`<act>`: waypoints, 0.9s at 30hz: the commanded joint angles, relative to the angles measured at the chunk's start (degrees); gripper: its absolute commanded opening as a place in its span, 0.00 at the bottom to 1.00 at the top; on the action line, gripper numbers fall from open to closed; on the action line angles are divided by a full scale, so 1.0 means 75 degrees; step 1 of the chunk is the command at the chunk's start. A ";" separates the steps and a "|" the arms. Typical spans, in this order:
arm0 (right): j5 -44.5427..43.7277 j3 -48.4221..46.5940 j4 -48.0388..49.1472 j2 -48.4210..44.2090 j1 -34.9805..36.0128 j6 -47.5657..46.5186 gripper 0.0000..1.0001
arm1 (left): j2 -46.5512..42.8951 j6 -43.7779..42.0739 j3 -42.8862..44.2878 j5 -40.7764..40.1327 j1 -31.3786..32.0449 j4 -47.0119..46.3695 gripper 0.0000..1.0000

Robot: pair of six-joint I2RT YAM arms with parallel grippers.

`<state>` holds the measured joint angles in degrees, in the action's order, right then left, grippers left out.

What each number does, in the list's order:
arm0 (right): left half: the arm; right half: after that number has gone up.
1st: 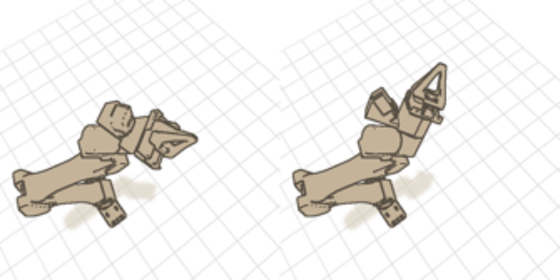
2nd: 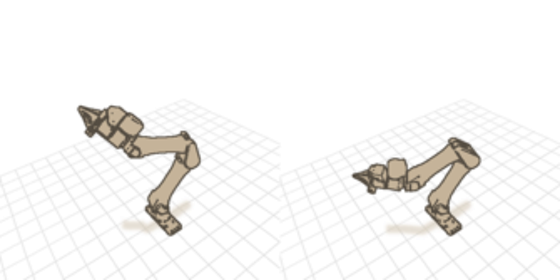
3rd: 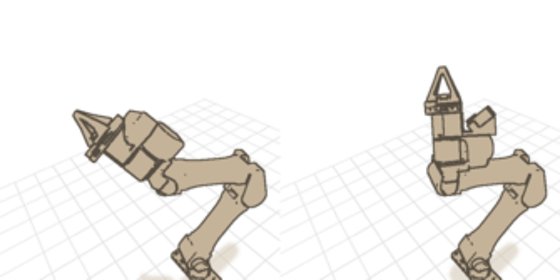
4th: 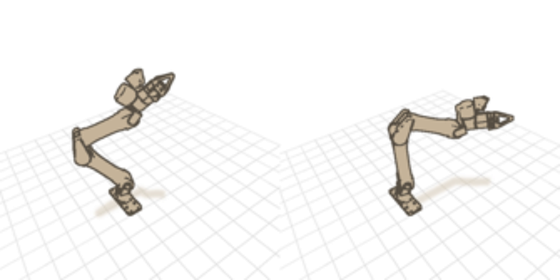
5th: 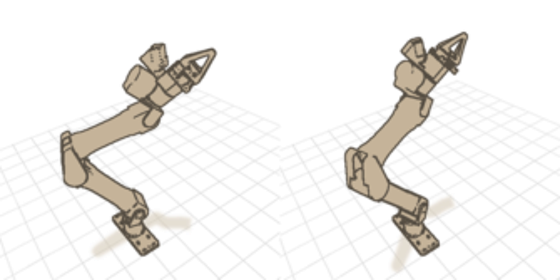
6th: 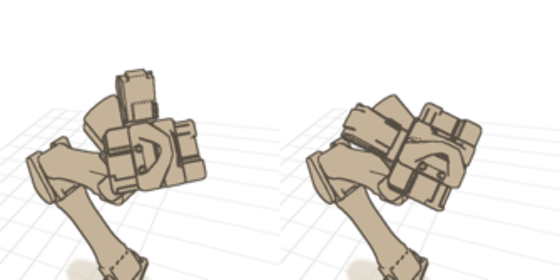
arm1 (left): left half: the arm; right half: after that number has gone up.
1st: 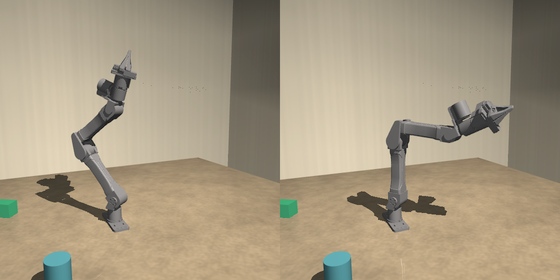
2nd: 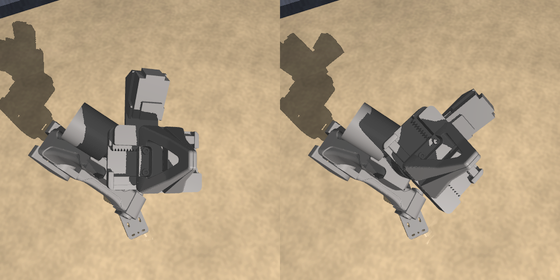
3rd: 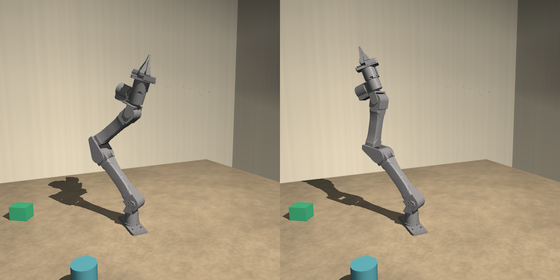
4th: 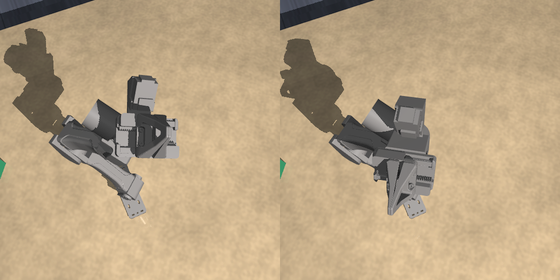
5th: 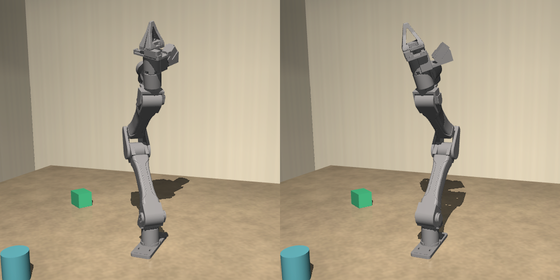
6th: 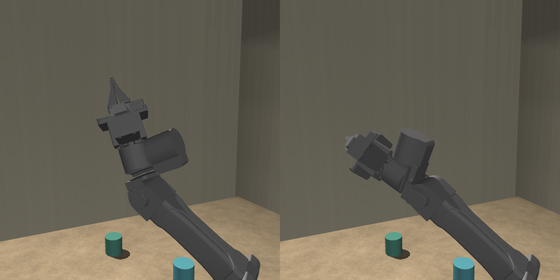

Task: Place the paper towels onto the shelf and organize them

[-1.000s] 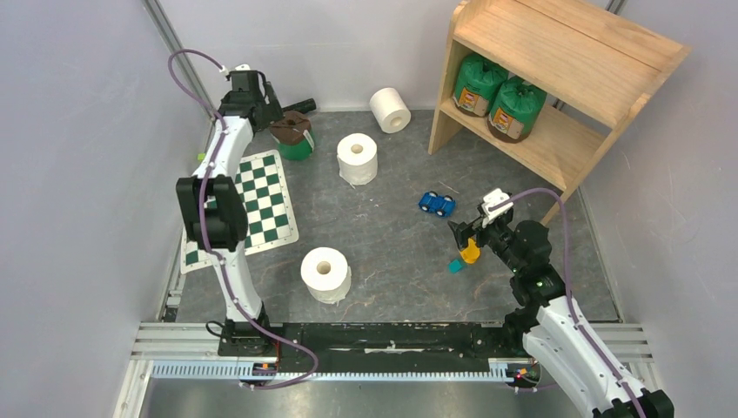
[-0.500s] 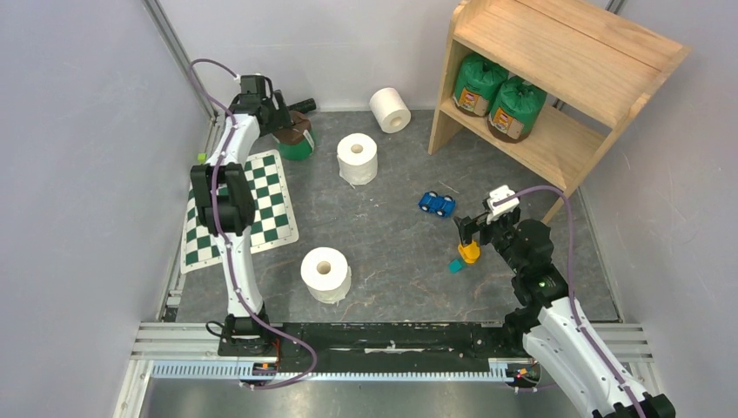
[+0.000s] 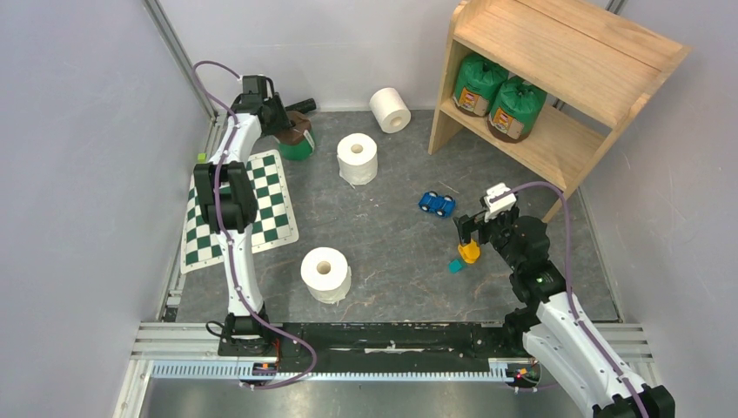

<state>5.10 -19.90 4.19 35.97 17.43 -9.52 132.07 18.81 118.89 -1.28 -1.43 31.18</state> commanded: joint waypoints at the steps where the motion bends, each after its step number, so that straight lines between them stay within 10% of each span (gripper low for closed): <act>1: -0.0057 -0.0440 0.0280 -0.0036 0.0045 -0.0115 0.99 | -0.0194 0.0439 0.0275 0.0539 -0.0059 -0.0056 0.54; 7: 0.0166 -0.0443 0.0341 -0.0013 0.0040 -0.0345 0.99 | -0.0879 0.0926 -0.0357 0.1109 -0.0067 -0.0410 0.32; 27: 0.2920 0.0146 0.3999 0.0546 0.0053 0.0422 0.99 | -0.5415 0.4661 -0.5444 0.4810 -0.0098 -0.3436 0.28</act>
<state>20.32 -18.96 20.80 37.58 17.52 -10.59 98.94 42.06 84.86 24.82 -2.13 17.08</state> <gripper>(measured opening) 0.985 0.376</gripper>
